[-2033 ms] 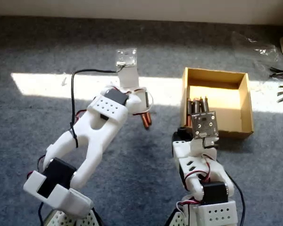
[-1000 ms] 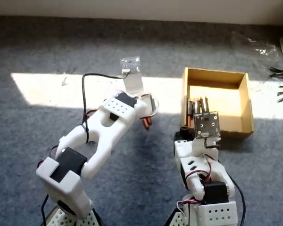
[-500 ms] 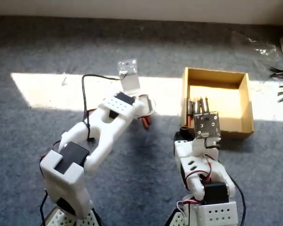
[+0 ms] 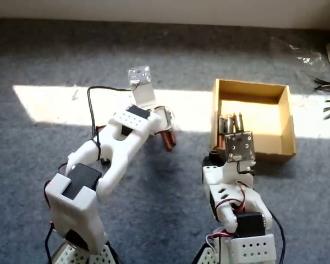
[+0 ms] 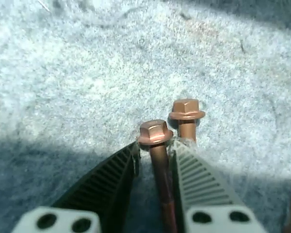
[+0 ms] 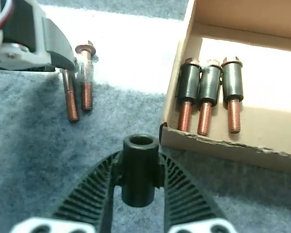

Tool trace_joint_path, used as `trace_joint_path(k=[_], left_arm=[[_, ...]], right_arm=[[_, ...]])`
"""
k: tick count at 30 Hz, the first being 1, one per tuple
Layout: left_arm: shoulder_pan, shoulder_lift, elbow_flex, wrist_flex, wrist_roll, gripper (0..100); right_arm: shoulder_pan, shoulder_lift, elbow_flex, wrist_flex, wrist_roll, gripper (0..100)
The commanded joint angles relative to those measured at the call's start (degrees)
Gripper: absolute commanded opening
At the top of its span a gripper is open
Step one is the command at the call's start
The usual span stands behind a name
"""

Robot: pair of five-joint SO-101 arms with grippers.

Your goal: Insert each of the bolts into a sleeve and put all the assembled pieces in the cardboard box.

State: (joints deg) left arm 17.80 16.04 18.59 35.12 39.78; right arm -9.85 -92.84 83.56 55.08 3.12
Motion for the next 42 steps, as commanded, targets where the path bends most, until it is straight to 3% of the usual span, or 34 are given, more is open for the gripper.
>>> trace_joint_path(k=[1, 36, 42], left_arm=[[-0.5, -0.4, -2.3, -1.4, 0.4, 11], [2.3, -0.4, -0.4, -1.2, 0.4, 11], [2.3, -0.3, -0.2, -1.1, 0.3, 2]], right_arm=[[0.5, -0.7, -0.6, -0.6, 0.6, 0.5], [0.5, -0.7, -0.6, -0.7, 0.6, 0.5], [0.5, -0.7, -0.6, -0.7, 0.6, 0.5]])
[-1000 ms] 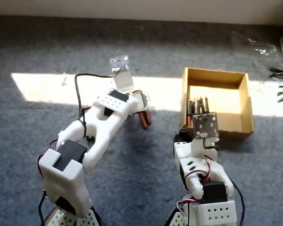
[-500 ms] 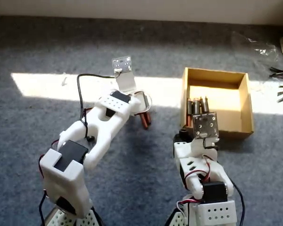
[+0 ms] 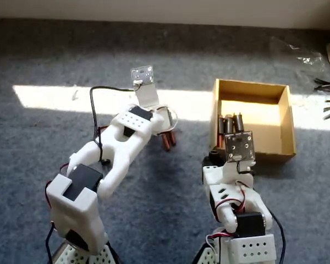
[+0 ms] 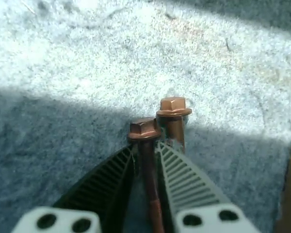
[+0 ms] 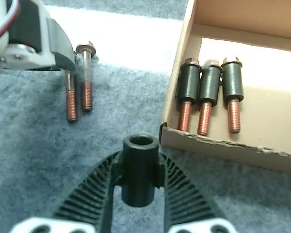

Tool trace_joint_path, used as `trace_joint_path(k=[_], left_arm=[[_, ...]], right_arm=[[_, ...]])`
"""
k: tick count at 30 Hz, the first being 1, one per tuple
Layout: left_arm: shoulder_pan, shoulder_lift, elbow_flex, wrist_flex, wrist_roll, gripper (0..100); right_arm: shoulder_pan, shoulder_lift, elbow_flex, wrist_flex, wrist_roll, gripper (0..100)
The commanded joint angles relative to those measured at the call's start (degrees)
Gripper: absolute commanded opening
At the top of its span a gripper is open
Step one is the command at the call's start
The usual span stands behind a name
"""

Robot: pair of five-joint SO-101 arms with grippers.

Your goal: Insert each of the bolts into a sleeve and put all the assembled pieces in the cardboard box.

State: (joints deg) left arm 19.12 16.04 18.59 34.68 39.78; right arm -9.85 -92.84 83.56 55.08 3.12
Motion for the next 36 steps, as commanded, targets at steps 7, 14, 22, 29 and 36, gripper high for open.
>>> trace_joint_path(k=[7, 14, 22, 29, 36], left_arm=[[1.1, -0.3, 0.9, -0.6, 0.2, 10], [1.1, -0.4, 0.7, 2.2, 0.4, 11], [0.7, -0.3, 0.5, 1.1, 0.2, 11], [0.6, 6.1, -6.0, 2.1, 0.2, 10], [0.6, 10.2, -13.3, 9.5, 0.2, 2]], right_arm=[[0.6, -0.7, -0.5, -1.3, 2.4, 0.5], [0.6, -0.7, -0.4, -1.3, 2.5, 0.5], [0.6, -0.7, -0.4, -1.3, 2.5, 0.5], [0.5, -0.7, -0.4, -1.0, 2.5, 0.5], [0.5, -0.7, -0.4, -1.0, 2.5, 0.5]])
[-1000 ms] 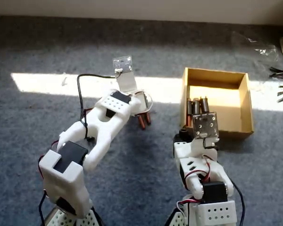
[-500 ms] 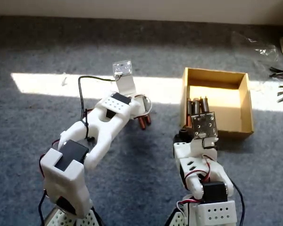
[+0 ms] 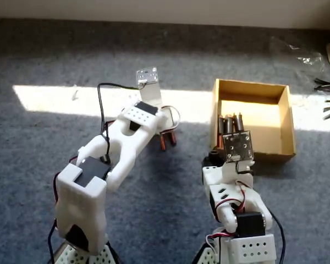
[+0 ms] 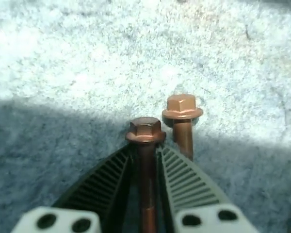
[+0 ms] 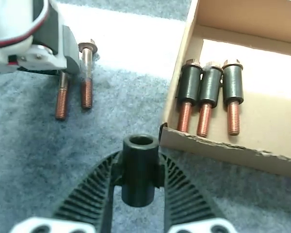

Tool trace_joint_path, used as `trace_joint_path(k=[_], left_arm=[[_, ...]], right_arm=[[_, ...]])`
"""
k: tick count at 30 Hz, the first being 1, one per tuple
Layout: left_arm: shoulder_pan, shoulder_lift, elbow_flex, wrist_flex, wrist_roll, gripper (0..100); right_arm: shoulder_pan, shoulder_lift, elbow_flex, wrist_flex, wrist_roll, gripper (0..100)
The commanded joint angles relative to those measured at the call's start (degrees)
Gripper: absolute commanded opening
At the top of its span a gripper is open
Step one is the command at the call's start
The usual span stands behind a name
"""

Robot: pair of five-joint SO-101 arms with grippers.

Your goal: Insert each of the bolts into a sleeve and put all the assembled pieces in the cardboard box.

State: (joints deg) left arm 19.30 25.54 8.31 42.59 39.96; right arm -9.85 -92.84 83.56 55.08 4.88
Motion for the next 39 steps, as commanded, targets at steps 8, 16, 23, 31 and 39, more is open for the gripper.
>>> trace_joint_path(k=[8, 16, 23, 31, 39], left_arm=[[0.4, 0.6, -2.8, 1.8, -0.3, 2], [0.3, -3.8, -5.8, 12.7, -16.3, 0], [0.2, -12.1, -5.1, 20.0, -28.5, 0], [0.3, -17.5, -5.1, 25.3, -41.5, 0], [0.5, -28.4, -3.2, 26.8, -42.0, 0]], right_arm=[[0.4, -0.7, -0.4, -1.1, 0.9, 0.5], [0.3, -0.7, -0.3, -1.2, 0.9, 0.5], [-2.6, -0.7, -0.3, -1.0, 0.8, 0.5], [-8.6, -0.7, 2.2, -1.4, 1.3, 0.5], [-13.1, -0.7, 2.5, -1.4, 1.3, 0.5]])
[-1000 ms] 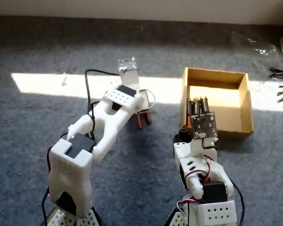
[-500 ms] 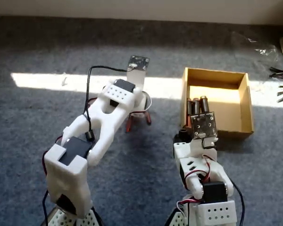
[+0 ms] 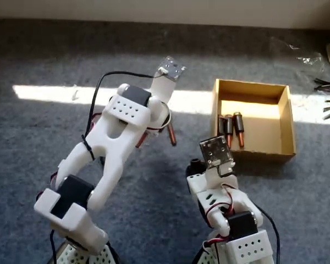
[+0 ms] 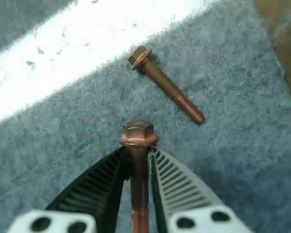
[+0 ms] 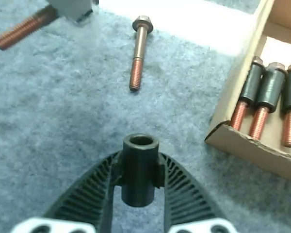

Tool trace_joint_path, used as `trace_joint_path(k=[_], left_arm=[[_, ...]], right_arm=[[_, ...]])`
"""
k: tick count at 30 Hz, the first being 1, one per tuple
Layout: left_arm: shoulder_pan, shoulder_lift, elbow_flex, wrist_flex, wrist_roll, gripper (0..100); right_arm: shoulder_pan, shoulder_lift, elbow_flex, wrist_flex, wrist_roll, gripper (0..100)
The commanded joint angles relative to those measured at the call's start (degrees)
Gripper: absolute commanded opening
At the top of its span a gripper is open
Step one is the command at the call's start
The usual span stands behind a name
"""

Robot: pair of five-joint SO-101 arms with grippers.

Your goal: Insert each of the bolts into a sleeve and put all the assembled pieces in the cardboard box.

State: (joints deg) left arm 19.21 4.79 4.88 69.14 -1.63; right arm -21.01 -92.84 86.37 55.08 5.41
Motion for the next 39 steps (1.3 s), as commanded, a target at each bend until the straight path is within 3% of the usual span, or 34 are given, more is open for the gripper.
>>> trace_joint_path(k=[1, 6, 9, 14, 20, 30, 39], left_arm=[[0.6, -10.1, 1.4, 0.3, -0.4, 0], [0.5, -24.0, 11.1, -2.4, -0.8, 0], [0.5, -32.7, 17.6, -6.2, -4.8, 0], [0.2, -44.4, 24.7, -8.7, -6.7, 0], [0.1, -52.0, 28.0, -8.9, -6.9, 0], [0.1, -64.9, 40.3, -20.8, -6.8, 0], [0.1, -75.6, 47.3, -25.5, -5.7, 1]], right_arm=[[-2.5, -0.7, -0.3, -1.4, 0.7, 0.5], [-5.2, -0.7, 3.0, -7.3, 0.7, 0.5], [-6.5, -0.7, 5.8, -11.6, 0.7, 0.5], [-9.2, -0.7, 6.6, -12.6, 0.6, 0.5], [-14.0, -0.7, 7.0, -21.1, 0.6, 0.5], [-14.4, -0.7, 6.6, -24.1, 0.5, 0.5], [-21.9, -0.7, 7.0, -32.9, 0.3, 0.5]])
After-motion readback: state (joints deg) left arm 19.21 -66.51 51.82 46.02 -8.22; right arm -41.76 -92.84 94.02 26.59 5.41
